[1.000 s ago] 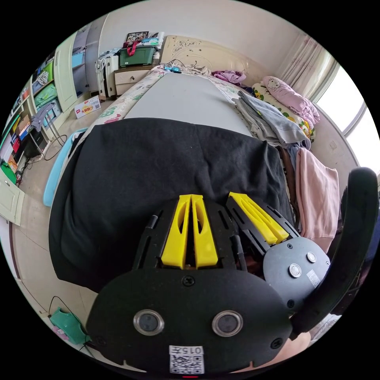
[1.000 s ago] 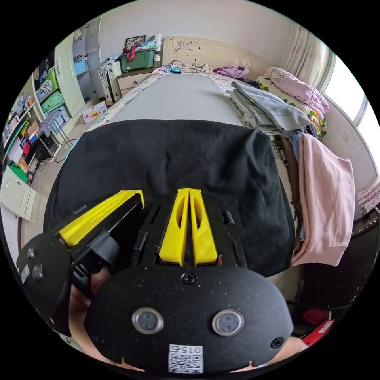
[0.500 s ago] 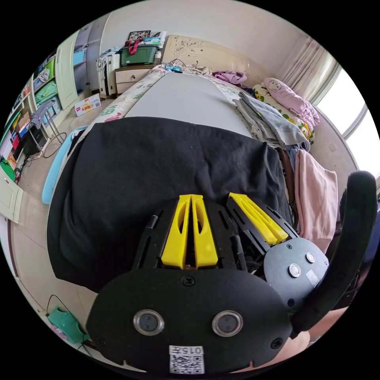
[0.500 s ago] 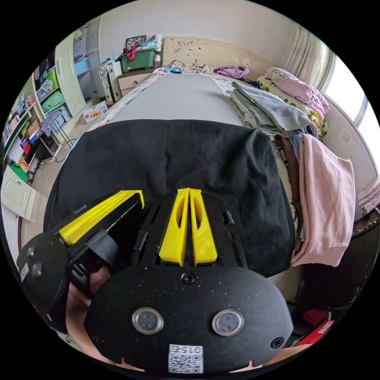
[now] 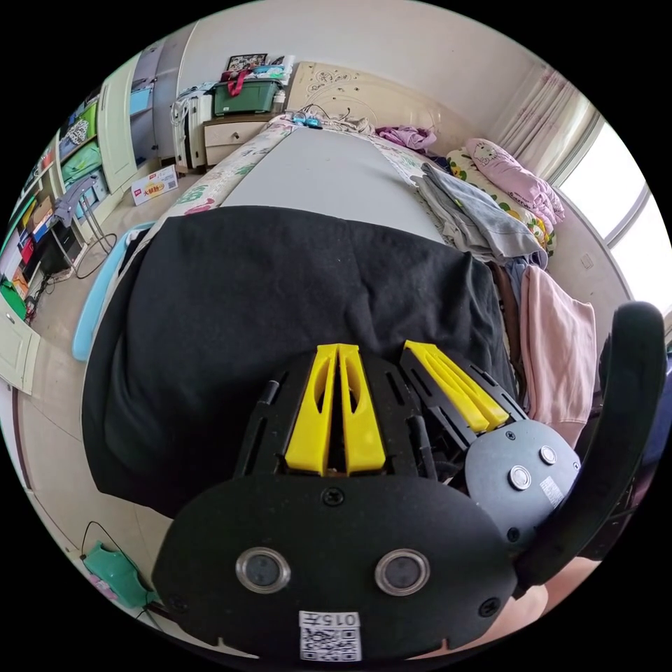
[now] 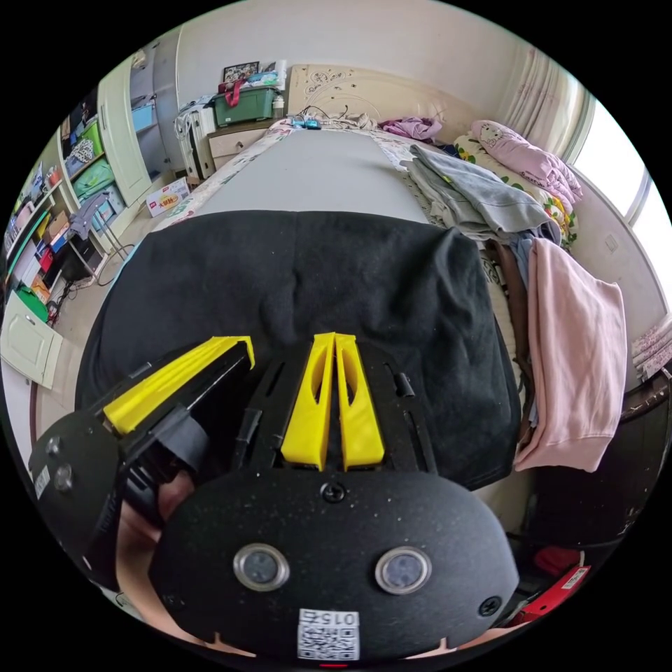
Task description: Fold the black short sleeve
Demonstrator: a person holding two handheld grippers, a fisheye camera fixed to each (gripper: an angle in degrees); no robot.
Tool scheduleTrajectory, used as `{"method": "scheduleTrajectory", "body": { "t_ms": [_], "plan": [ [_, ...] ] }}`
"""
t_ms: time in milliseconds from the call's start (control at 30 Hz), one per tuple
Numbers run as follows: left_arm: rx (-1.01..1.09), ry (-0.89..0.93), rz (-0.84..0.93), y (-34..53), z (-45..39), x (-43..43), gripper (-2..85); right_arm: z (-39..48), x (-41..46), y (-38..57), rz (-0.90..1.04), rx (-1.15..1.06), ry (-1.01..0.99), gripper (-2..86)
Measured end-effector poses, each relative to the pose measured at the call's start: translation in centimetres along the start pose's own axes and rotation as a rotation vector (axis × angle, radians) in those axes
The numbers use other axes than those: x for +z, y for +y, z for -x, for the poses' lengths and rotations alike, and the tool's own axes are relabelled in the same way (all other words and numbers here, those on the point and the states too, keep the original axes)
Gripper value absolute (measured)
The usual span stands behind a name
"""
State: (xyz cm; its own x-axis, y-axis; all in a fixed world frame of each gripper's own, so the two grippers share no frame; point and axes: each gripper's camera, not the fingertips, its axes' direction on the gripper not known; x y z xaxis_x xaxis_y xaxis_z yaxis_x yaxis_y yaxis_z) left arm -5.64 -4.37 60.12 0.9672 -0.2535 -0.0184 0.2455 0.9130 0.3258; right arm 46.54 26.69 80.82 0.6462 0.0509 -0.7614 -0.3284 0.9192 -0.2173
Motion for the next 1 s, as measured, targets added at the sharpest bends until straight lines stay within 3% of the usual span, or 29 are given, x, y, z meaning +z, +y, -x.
{"method": "scheduleTrajectory", "body": {
  "t_ms": [1000],
  "plan": [
    [0.019, -0.026, -0.002, 1.2, -0.9, -0.2, -0.7, -0.2, 1.2, 1.7, 0.005, 0.011, -0.019, -0.9]
  ]
}}
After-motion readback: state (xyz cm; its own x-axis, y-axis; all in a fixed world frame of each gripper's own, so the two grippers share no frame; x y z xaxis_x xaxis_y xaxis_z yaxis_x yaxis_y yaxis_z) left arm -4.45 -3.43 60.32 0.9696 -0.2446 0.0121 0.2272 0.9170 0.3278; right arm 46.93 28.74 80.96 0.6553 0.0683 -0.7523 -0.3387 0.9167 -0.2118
